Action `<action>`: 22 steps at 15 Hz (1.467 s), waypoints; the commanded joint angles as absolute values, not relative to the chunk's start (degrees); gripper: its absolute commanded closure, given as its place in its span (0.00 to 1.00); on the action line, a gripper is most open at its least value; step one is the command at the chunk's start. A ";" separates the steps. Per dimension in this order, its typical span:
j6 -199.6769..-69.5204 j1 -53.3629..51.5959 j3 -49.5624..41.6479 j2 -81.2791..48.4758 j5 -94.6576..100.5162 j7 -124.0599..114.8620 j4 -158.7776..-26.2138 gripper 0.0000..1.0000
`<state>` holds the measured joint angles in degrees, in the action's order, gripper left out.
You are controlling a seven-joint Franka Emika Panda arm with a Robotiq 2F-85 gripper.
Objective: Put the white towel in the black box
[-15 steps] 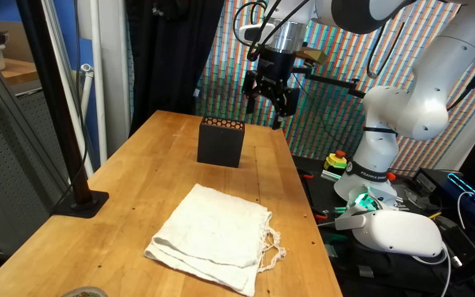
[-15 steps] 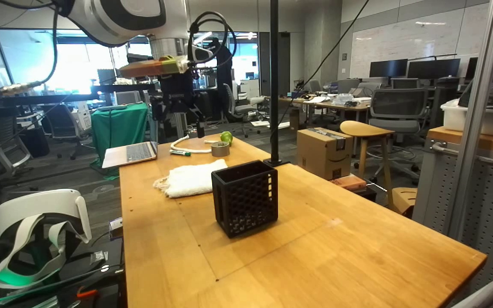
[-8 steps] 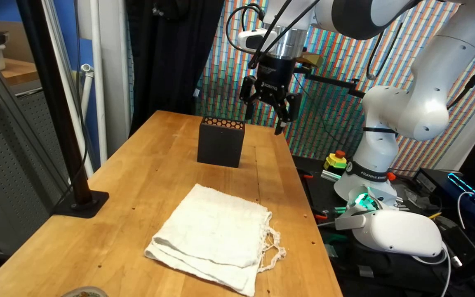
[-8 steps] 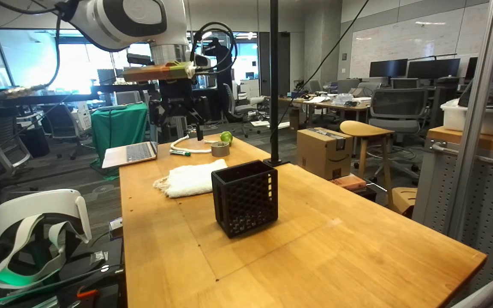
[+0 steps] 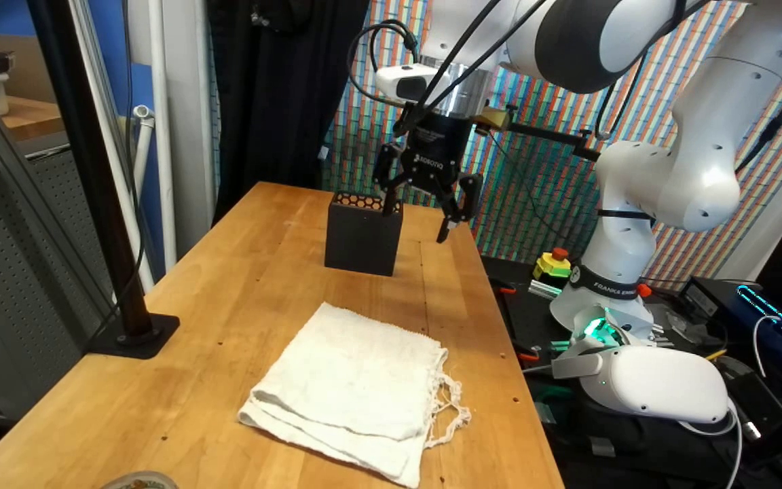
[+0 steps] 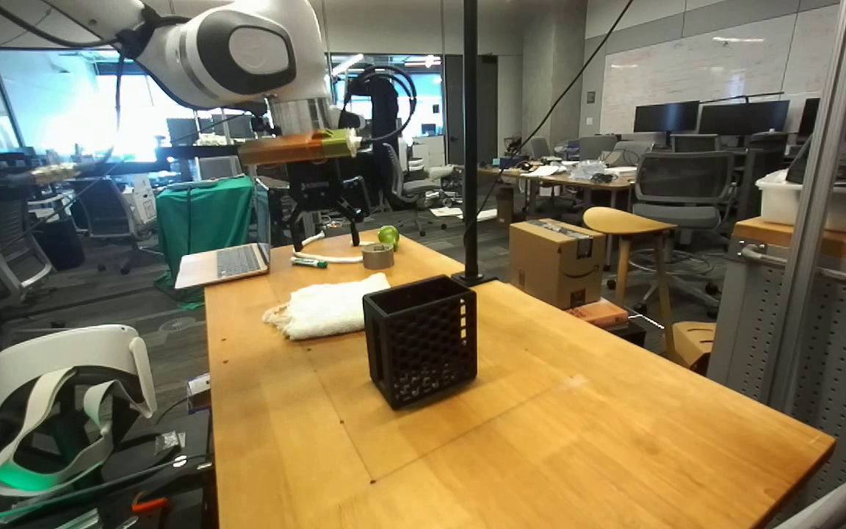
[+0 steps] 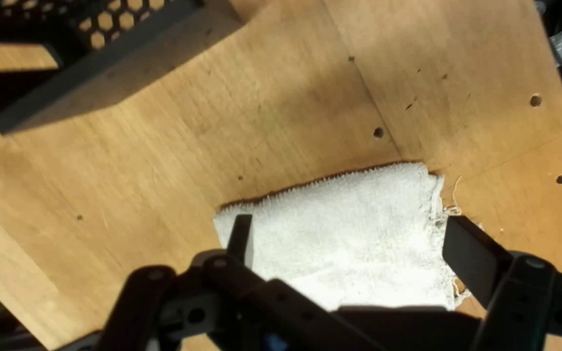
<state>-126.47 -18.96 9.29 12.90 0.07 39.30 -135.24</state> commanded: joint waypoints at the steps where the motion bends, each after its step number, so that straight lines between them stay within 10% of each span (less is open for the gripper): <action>1: -135.51 -20.25 10.24 6.81 -2.16 47.78 -132.56 0.00; 8: -149.79 -20.82 16.40 -8.29 -16.70 68.30 -124.89 0.00; 22: -133.62 -14.25 22.01 -17.66 -14.62 73.50 -116.55 0.00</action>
